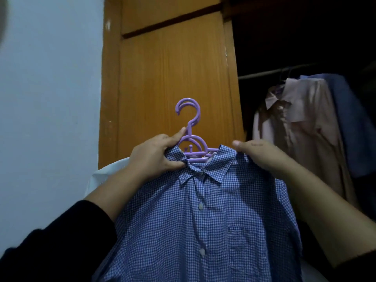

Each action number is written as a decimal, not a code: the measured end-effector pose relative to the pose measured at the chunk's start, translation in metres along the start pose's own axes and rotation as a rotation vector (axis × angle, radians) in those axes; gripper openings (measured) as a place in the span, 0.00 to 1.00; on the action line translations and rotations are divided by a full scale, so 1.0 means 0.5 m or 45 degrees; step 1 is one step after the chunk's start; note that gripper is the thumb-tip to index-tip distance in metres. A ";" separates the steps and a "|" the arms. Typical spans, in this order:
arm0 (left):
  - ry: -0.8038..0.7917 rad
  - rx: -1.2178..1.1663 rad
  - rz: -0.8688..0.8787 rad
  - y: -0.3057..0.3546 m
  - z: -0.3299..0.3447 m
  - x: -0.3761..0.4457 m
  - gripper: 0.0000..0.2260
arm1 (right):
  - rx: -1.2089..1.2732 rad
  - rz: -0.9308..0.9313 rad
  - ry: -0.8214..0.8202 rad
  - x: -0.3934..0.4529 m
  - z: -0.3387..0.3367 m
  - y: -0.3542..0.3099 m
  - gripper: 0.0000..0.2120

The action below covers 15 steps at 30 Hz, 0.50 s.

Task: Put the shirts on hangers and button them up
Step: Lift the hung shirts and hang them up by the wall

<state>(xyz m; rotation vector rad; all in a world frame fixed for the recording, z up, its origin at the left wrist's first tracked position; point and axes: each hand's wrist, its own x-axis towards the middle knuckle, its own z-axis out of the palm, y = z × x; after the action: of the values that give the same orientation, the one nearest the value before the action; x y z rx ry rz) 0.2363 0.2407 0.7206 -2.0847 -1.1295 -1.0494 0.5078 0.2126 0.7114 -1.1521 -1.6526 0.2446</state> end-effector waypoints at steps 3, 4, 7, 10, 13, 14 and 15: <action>0.010 -0.051 0.006 0.016 0.028 0.015 0.40 | 0.003 0.142 -0.163 0.015 -0.030 0.002 0.13; 0.009 -0.071 0.001 0.020 0.037 0.021 0.40 | 0.073 0.128 -0.158 0.022 -0.037 0.008 0.11; -0.013 -0.111 0.003 0.036 0.059 0.041 0.40 | 0.285 -0.020 0.064 0.044 -0.044 0.031 0.05; -0.008 -0.144 -0.035 0.049 0.071 0.076 0.39 | 0.276 -0.287 0.336 0.056 -0.048 0.055 0.09; -0.001 -0.108 -0.037 0.062 0.084 0.113 0.39 | 0.174 -0.357 0.336 0.066 -0.085 0.079 0.09; 0.006 -0.105 -0.039 0.068 0.091 0.123 0.39 | 0.123 -0.317 0.311 0.077 -0.104 0.093 0.07; 0.016 -0.106 -0.042 0.074 0.100 0.133 0.39 | 0.050 -0.252 0.274 0.088 -0.125 0.102 0.07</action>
<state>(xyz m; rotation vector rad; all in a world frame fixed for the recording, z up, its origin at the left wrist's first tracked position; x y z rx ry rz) 0.3095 0.2884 0.7449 -2.1273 -1.1357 -1.1412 0.5890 0.2499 0.7322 -0.9428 -1.5502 0.0255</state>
